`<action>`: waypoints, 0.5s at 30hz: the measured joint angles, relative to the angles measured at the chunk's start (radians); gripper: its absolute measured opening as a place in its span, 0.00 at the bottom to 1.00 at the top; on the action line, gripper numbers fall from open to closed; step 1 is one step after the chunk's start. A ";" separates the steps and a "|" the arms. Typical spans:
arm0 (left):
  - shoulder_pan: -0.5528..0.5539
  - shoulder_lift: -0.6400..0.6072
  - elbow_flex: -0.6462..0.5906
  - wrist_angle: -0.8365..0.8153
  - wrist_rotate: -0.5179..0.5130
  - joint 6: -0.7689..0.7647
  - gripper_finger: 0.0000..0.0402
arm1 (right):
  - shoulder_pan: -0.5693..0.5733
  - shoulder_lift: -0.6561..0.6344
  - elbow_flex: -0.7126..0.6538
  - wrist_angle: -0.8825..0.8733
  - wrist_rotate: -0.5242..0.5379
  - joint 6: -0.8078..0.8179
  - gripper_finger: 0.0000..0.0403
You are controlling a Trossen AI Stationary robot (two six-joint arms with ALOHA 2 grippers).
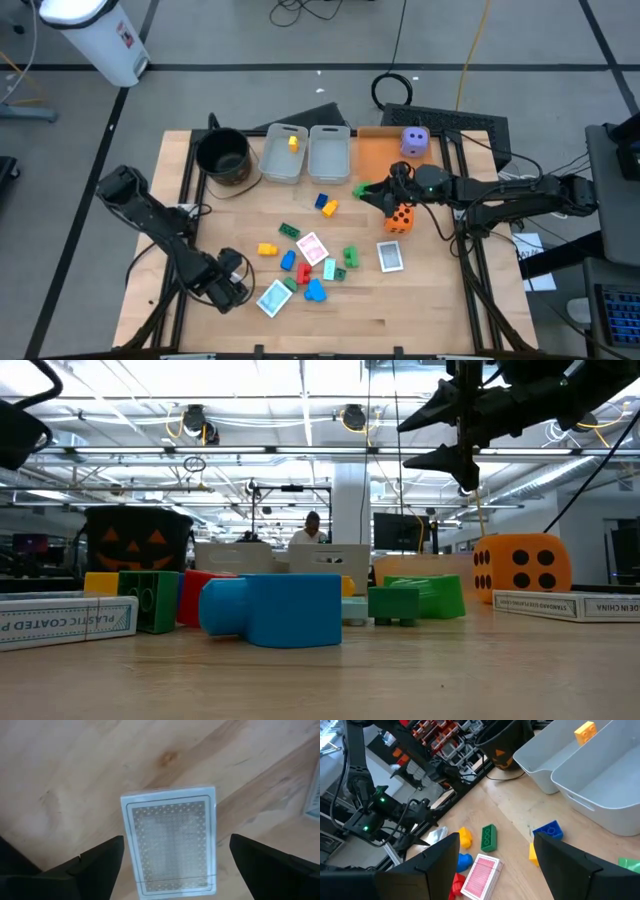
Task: Pick & Place Toys
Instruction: Put the brown deck of cards into the right gray bin
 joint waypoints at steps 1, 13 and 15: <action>0.000 0.005 0.000 0.000 0.000 0.000 0.91 | 0.000 0.000 0.000 0.000 0.000 0.000 0.62; -0.009 0.034 -0.025 0.058 0.007 -0.012 0.89 | 0.000 0.000 0.000 0.000 0.000 0.000 0.62; -0.013 0.031 -0.050 0.070 0.024 -0.047 0.88 | 0.000 0.000 0.000 0.000 -0.001 0.000 0.62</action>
